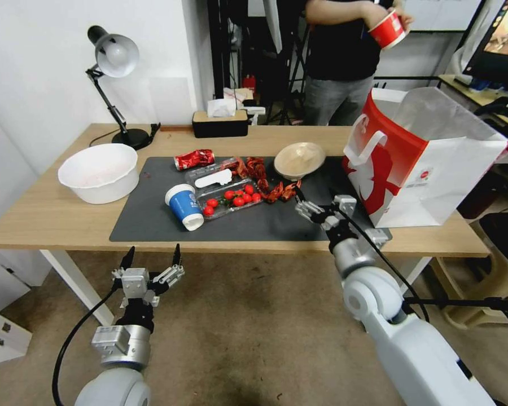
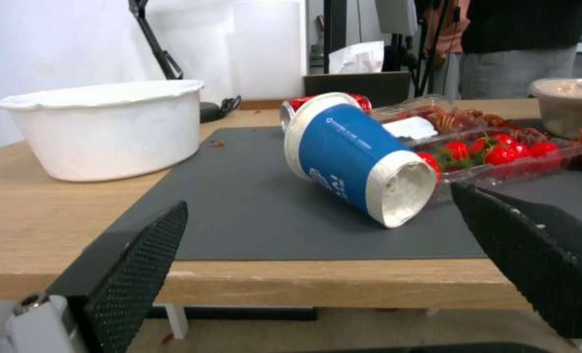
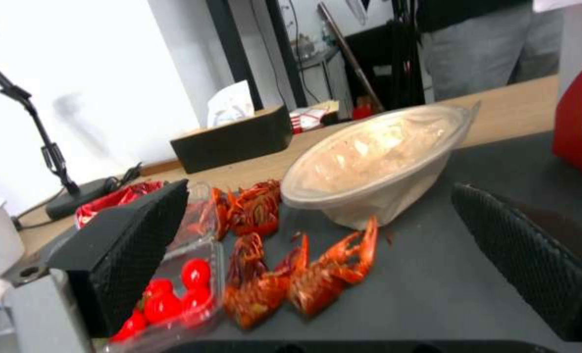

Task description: Pick up the trash from the table and place it into the takeout bag.

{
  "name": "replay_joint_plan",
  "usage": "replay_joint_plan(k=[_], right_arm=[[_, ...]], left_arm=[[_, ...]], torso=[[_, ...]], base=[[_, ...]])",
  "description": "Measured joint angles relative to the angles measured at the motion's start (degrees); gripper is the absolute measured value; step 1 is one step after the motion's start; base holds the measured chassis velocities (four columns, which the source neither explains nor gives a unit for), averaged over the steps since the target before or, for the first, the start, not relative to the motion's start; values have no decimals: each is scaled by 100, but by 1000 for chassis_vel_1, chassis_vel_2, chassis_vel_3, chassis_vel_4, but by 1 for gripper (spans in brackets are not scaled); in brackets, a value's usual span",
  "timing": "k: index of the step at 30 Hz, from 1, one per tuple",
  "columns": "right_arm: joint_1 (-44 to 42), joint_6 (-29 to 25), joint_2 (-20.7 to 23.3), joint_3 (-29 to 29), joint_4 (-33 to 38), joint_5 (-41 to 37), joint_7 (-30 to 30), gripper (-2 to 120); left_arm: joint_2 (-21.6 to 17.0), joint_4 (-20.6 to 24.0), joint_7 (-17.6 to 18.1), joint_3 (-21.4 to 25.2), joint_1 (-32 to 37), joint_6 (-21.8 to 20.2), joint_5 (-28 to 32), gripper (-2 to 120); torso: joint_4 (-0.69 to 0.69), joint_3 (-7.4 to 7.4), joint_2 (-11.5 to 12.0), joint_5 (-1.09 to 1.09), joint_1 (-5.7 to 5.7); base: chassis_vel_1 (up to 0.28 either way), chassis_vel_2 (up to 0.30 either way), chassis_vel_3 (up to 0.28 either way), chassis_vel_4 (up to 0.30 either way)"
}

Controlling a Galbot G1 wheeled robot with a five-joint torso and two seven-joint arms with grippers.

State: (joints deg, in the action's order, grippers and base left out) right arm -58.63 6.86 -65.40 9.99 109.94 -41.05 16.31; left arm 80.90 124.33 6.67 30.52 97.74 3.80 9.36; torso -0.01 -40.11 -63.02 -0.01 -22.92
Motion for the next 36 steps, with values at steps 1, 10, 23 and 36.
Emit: replay_joint_plan(k=[1, 10, 23, 36], right_arm=[[86, 66, -3, -17, -29, -120, 65, 100], [618, 568, -38, -96, -141, -1043, 709, 100], [1421, 1009, -93, -219, -623, -1783, 1410, 100], [1859, 1125, -185, -281, -1041, -2259, 1582, 100]], left_arm=[[3, 0, 0, 0, 3, 0, -7, 100], [16, 9, -1, -8, 16, 0, -56, 100], [9, -10, -3, -9, -24, -11, -58, 100], [7, 34, -3, -19, -27, -38, 1, 100]], torso=[[0, 0, 0, 1, 0], [1, 0, -1, 1, 0], [1, 0, -1, 1, 0], [1, 0, -1, 1, 0]], base=[[0, 0, 0, 0], [0, 0, 0, 0], [0, 0, 0, 0], [0, 0, 0, 0]])
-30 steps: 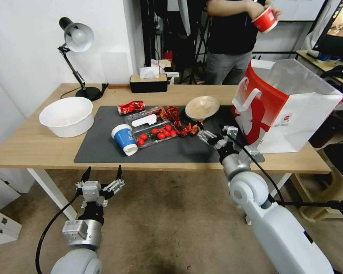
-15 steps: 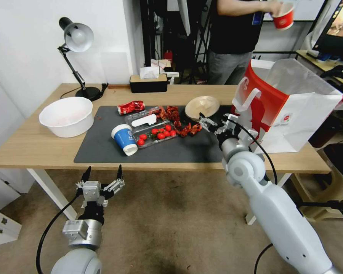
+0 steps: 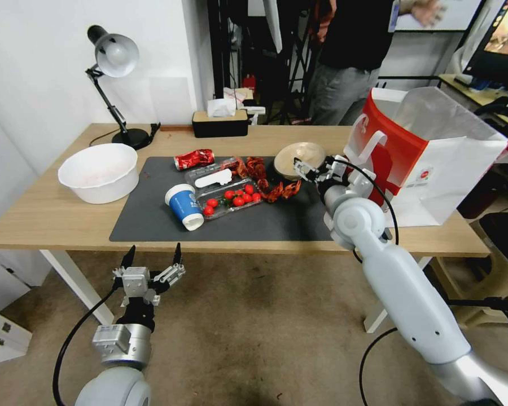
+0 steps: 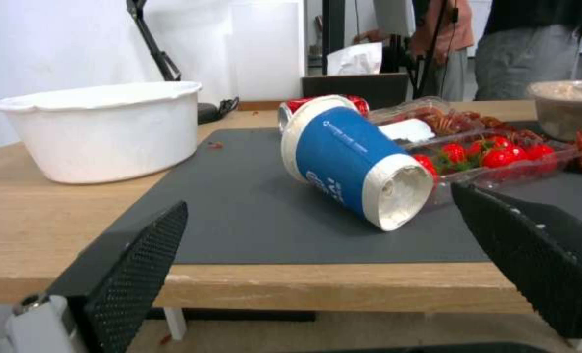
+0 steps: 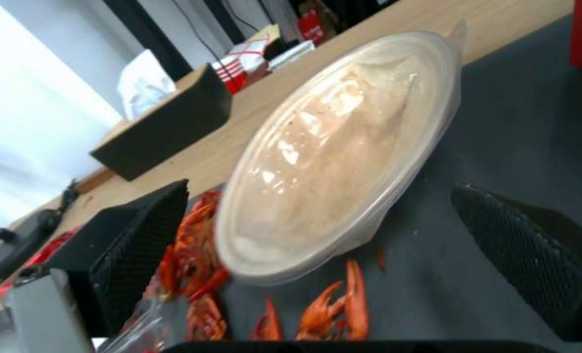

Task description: Pick up the trash from the table and place it into the takeout bag.

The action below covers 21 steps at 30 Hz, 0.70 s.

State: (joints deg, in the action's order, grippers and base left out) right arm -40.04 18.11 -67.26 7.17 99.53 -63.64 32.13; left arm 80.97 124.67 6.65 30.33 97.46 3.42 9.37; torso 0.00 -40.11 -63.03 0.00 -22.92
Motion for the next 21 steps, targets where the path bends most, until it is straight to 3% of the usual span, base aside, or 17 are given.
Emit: replay_joint_plan(k=[21], right_arm=[[683, 265, -106, -31, -821, -750, 255, 100]], left_arm=[[-4, -39, 2, -17, 0, 2, 8, 100]], torso=[[0, 0, 0, 0, 0]], base=[[0, 0, 0, 0]])
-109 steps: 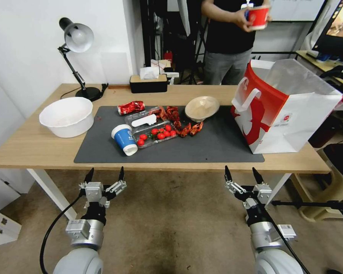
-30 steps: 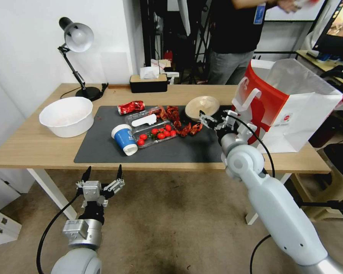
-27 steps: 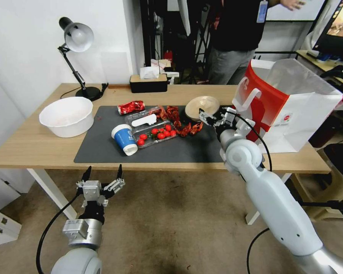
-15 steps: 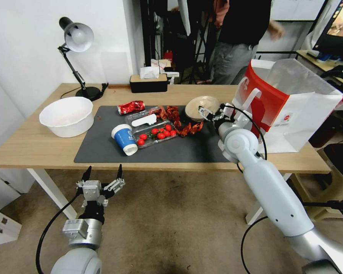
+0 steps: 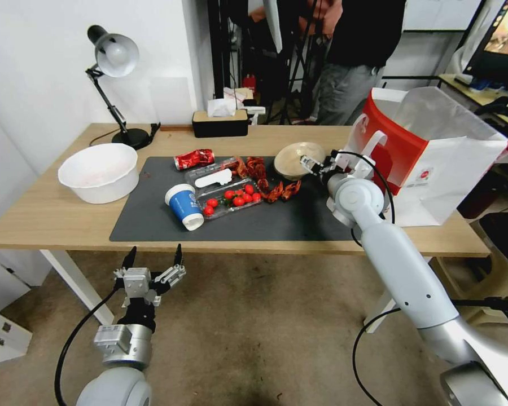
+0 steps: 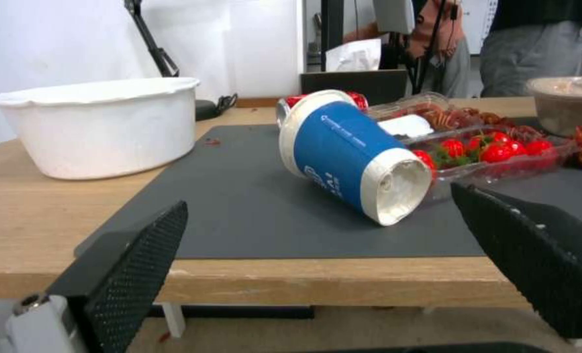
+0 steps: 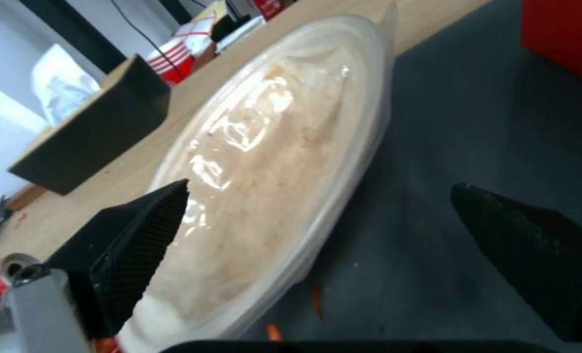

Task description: Pick up the trash from the table and place it into the takeout bag.

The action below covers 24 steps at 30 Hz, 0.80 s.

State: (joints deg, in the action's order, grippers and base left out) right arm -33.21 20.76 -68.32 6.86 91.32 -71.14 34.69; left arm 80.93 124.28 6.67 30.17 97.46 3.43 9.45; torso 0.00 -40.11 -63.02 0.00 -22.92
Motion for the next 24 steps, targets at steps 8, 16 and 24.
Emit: replay_joint_plan(k=[8, 16, 24], right_arm=[[134, 44, -15, 6, -274, -23, 82, 100], [289, 153, -29, -2, -594, -81, 115, 100], [446, 290, -108, -35, -949, -227, 139, 100]], left_arm=[[-6, -5, 2, -2, -7, 1, 0, 100], [-19, -3, 4, -5, -4, 2, 1, 100], [-25, 1, 4, -6, 2, 2, 6, 100]], torso=[[0, 0, 0, 0, 0], [0, 1, 0, 0, 0], [0, 0, 0, 1, 1]], base=[[0, 0, 0, 0], [0, 0, 0, 0], [0, 0, 0, 0]])
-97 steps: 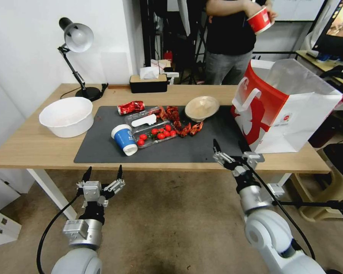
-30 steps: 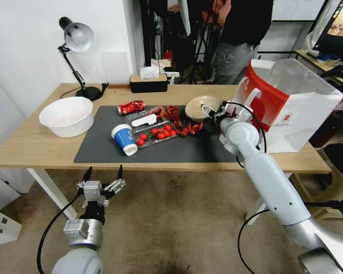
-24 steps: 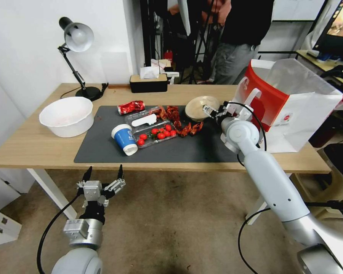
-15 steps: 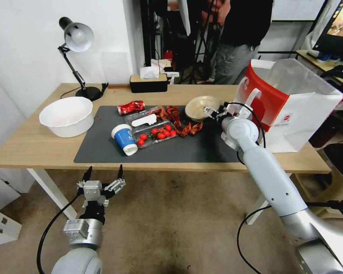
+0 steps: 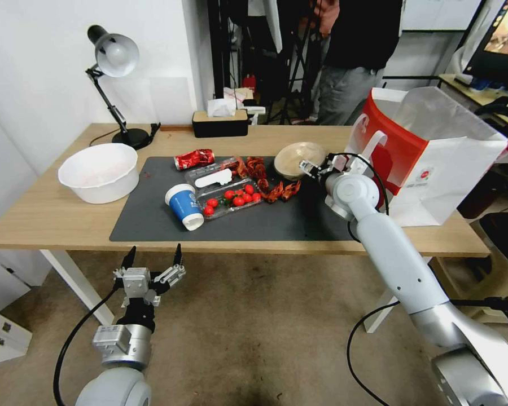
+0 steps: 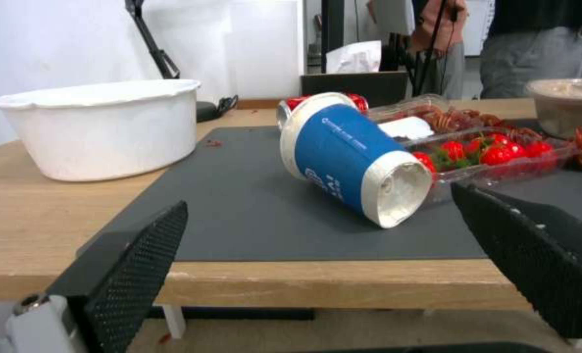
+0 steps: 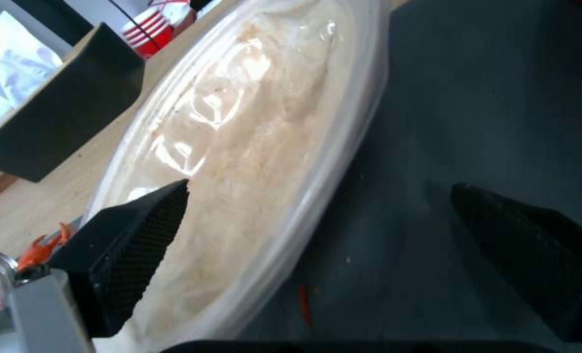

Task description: Pick up the trash from the table and place it into the takeout bag.

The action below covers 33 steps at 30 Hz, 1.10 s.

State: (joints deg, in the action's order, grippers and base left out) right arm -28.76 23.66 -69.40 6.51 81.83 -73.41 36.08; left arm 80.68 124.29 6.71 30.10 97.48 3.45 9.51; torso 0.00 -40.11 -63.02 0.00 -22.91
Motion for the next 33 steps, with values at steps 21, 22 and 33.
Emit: replay_joint_plan(k=[21, 22, 33], right_arm=[[394, 211, -93, -156, -486, -220, -92, 100], [432, 234, -108, -170, -537, -226, -104, 100], [638, 331, -233, -230, -948, -288, -235, 96]], left_arm=[[13, -8, 5, 3, -28, 8, 12, 100], [13, -12, 5, 5, -28, 7, 15, 100], [12, -17, 6, 9, -39, 7, 23, 100]], torso=[[0, 0, 0, 0, 0], [0, 0, 0, -1, 0], [0, 0, 0, -1, 0]], base=[[0, 0, 0, 0], [0, 0, 0, 0], [0, 0, 0, 0]])
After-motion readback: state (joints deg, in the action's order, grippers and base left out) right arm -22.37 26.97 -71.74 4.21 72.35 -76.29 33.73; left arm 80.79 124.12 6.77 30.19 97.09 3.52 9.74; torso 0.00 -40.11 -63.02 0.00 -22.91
